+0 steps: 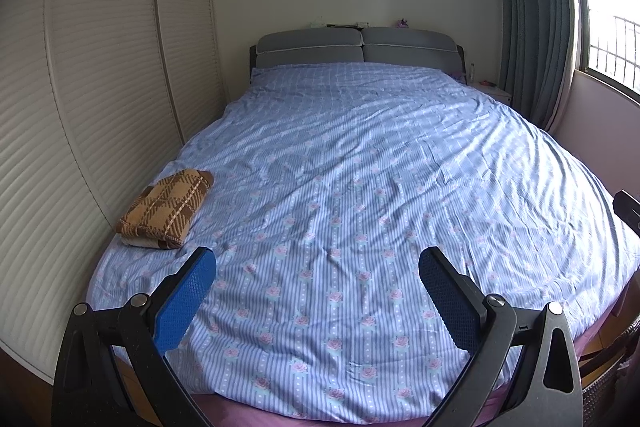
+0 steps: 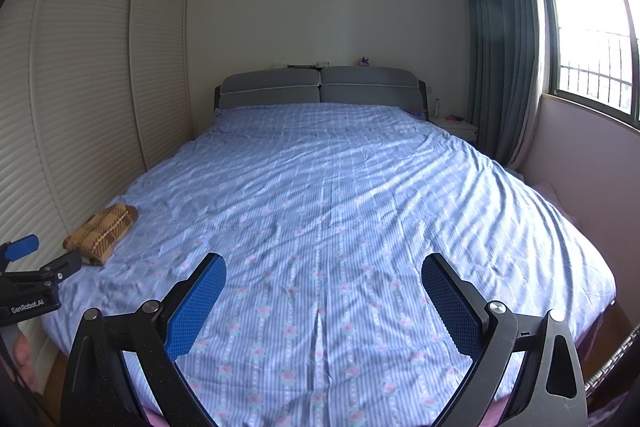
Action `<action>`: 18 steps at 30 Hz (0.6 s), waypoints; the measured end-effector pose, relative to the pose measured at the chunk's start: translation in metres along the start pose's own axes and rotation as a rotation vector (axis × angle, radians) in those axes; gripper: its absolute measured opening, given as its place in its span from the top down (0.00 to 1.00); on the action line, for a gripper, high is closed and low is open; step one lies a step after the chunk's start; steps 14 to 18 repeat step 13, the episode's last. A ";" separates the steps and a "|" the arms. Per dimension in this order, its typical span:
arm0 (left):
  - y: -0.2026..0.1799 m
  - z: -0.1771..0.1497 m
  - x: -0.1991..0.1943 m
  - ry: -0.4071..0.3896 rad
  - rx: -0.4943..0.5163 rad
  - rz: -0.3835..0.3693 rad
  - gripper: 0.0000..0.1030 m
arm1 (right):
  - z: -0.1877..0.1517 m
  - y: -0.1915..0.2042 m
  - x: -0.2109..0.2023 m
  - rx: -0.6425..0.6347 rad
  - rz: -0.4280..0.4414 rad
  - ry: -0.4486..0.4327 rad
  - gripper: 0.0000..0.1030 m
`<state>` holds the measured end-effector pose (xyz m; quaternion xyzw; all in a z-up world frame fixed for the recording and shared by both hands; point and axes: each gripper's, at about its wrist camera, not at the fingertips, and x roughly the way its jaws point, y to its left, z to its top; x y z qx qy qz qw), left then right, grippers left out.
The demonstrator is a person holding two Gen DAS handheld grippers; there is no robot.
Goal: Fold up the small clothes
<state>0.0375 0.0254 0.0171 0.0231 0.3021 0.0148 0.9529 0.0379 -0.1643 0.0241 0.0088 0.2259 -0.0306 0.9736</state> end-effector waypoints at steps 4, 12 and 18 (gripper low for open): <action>0.001 0.000 0.000 -0.002 0.000 0.001 0.00 | 0.000 0.001 0.000 0.000 0.000 -0.001 0.04; -0.007 -0.001 0.000 -0.012 0.025 0.004 0.00 | 0.000 0.001 -0.001 0.004 0.000 0.002 0.04; -0.008 -0.001 0.000 -0.009 0.026 0.006 0.00 | -0.001 0.001 -0.001 0.005 0.000 0.002 0.04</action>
